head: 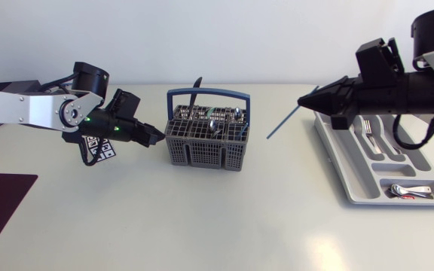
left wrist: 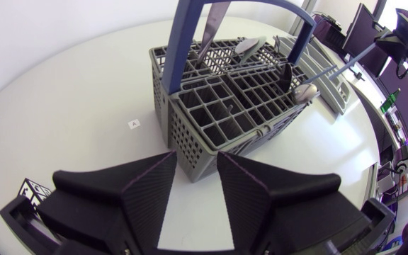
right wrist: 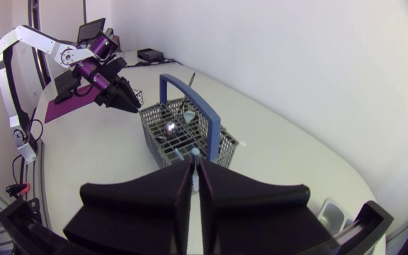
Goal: Transfer all utensils from the basket to the drawer tray.
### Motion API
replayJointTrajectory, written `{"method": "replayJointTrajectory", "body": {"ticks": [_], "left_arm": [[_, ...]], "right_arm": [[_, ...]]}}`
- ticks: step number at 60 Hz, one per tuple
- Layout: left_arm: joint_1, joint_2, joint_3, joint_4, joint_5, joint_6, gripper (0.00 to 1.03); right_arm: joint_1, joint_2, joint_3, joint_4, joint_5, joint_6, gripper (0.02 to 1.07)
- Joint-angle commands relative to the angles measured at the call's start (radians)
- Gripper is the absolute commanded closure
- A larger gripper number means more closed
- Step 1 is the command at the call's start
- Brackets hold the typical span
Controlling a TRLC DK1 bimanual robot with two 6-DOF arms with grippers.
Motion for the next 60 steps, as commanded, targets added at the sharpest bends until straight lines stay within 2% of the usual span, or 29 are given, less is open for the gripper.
{"method": "replayJointTrajectory", "body": {"ticks": [1,6,20,34,60], "left_arm": [[-0.005,-0.025,-0.029,0.000,0.011,0.020,0.60],[-0.005,-0.028,-0.033,0.000,0.009,0.020,0.60],[-0.007,-0.031,-0.036,0.000,0.011,0.020,0.60],[-0.011,-0.031,-0.036,0.000,0.011,0.020,0.60],[-0.014,-0.035,-0.037,-0.001,0.011,0.019,0.60]], "right_arm": [[-0.070,-0.012,0.040,-0.103,-0.007,-0.067,1.01],[-0.158,0.015,0.095,-0.245,-0.004,-0.160,1.01],[-0.399,0.132,0.250,-0.546,0.036,-0.401,1.01],[-0.520,0.268,0.334,-0.632,0.135,-0.489,1.01],[-0.467,0.640,0.504,-0.687,0.198,-0.441,1.01]]}}
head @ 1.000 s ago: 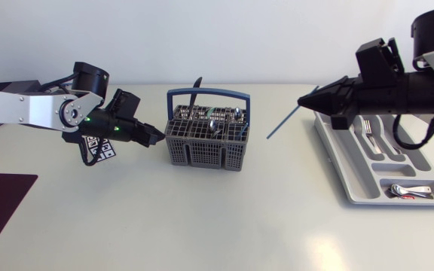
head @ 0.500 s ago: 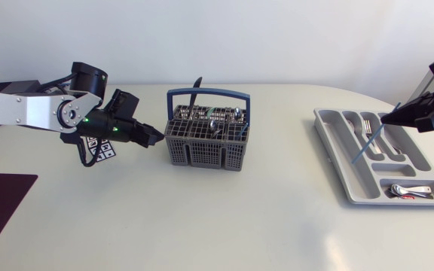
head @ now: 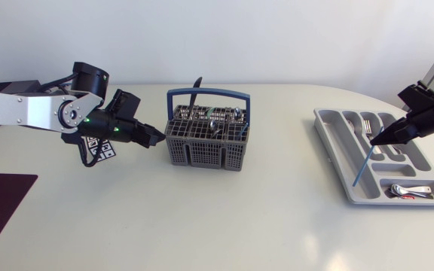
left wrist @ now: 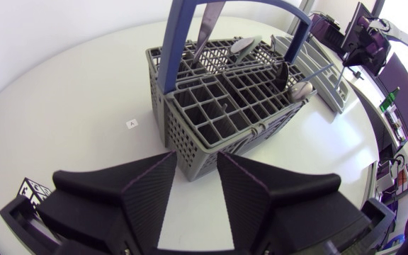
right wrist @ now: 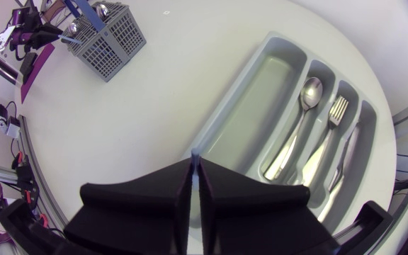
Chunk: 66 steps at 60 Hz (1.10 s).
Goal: Transfer all utensils from the basket to the drawer tray.
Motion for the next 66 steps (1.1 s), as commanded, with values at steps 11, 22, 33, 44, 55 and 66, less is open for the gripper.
{"method": "replayJointTrajectory", "body": {"ticks": [11,22,33,44,55,66], "left_arm": [[-0.008,-0.022,-0.026,-0.001,0.009,0.019,0.60],[-0.008,-0.022,-0.026,-0.001,0.009,0.019,0.60],[-0.008,-0.022,-0.026,-0.001,0.011,0.020,0.60],[-0.006,-0.021,-0.027,0.000,0.011,0.020,0.60],[-0.005,-0.019,-0.029,0.005,0.009,0.020,0.60],[-0.006,-0.019,-0.032,0.005,0.009,0.020,0.60]], "right_arm": [[0.048,0.230,0.157,0.041,0.008,0.111,1.01],[0.063,0.378,0.269,0.119,0.006,0.194,1.01],[0.077,0.442,0.307,0.194,0.008,0.261,1.01],[0.089,0.391,0.256,0.269,0.009,0.272,0.53],[0.147,0.166,0.014,0.439,0.045,0.255,0.33],[0.262,-0.090,-0.259,0.608,0.040,0.250,0.33]]}}
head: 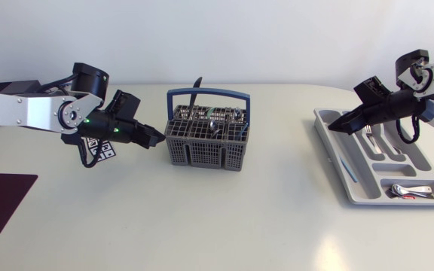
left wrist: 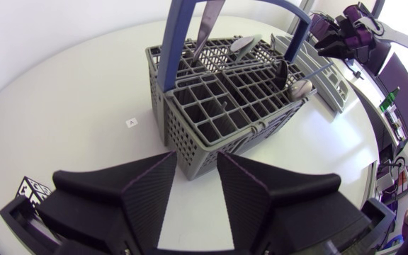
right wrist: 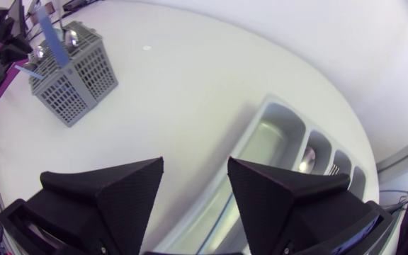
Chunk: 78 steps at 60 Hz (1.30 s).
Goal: Transfer all utensils from the basket to the drawer tray.
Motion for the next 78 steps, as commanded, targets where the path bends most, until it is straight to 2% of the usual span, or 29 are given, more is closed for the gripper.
{"method": "replayJointTrajectory", "body": {"ticks": [1,13,25,31,35,51,59,70,78], "left_arm": [[-0.006,-0.018,-0.027,0.006,0.011,0.020,0.60],[-0.005,-0.018,-0.028,0.006,0.011,0.020,0.60],[-0.006,-0.021,-0.030,0.006,0.011,0.020,0.60],[-0.006,-0.021,-0.031,0.006,0.011,0.021,0.60],[-0.006,-0.021,-0.031,0.007,0.009,0.021,0.60],[-0.005,-0.021,-0.034,0.007,0.011,0.021,0.60],[-0.003,-0.021,-0.036,0.007,0.011,0.023,0.60],[-0.001,-0.013,-0.033,0.009,0.011,0.026,0.60],[-0.003,-0.007,-0.028,0.009,0.011,0.024,0.60]], "right_arm": [[0.062,-0.112,-0.131,0.046,-0.009,-0.011,0.33],[0.226,-0.287,-0.379,0.232,-0.064,-0.031,0.33],[0.347,-0.290,-0.456,0.331,-0.112,-0.017,0.33],[0.407,-0.279,-0.484,0.434,-0.112,0.047,0.34],[0.450,-0.258,-0.479,0.479,-0.110,0.087,0.34],[0.554,-0.149,-0.429,0.630,-0.089,0.194,0.50],[0.562,-0.117,-0.412,0.693,-0.071,0.230,0.61],[0.546,-0.092,-0.392,0.735,-0.071,0.259,0.63],[0.545,-0.068,-0.387,0.764,-0.071,0.266,0.71]]}}
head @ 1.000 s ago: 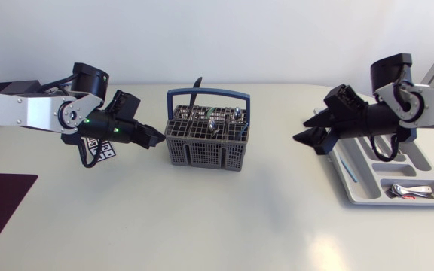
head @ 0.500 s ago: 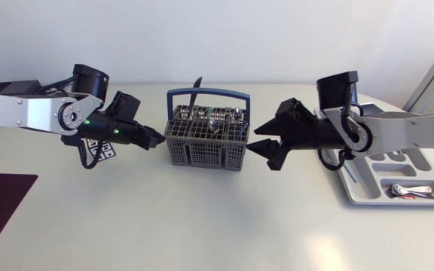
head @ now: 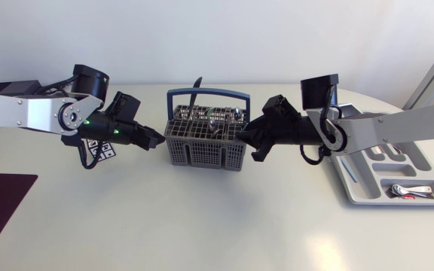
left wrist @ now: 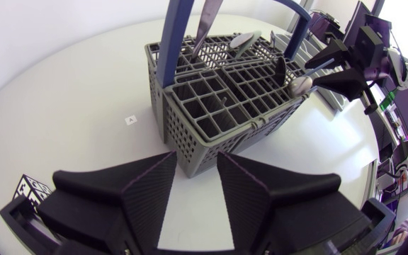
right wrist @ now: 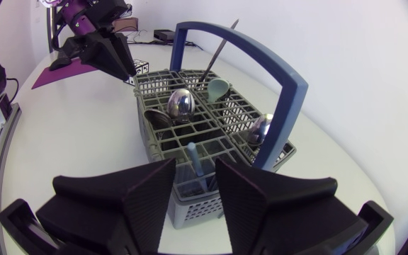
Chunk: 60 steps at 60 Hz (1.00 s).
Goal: Transfer all utensils from the basket to the drawer tray.
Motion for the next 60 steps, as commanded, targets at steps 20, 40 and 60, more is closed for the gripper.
{"method": "replayJointTrajectory", "body": {"ticks": [20,40,60], "left_arm": [[-0.006,-0.005,-0.019,0.006,0.011,0.021,0.60],[-0.008,-0.005,-0.022,0.006,0.011,0.021,0.60],[-0.011,-0.004,-0.020,0.006,0.011,0.021,0.60]], "right_arm": [[0.000,0.055,0.009,0.067,0.001,0.031,0.99],[0.009,0.020,-0.016,0.096,0.001,0.026,1.01],[0.000,-0.276,-0.037,-0.057,-0.030,0.037,1.01]]}}
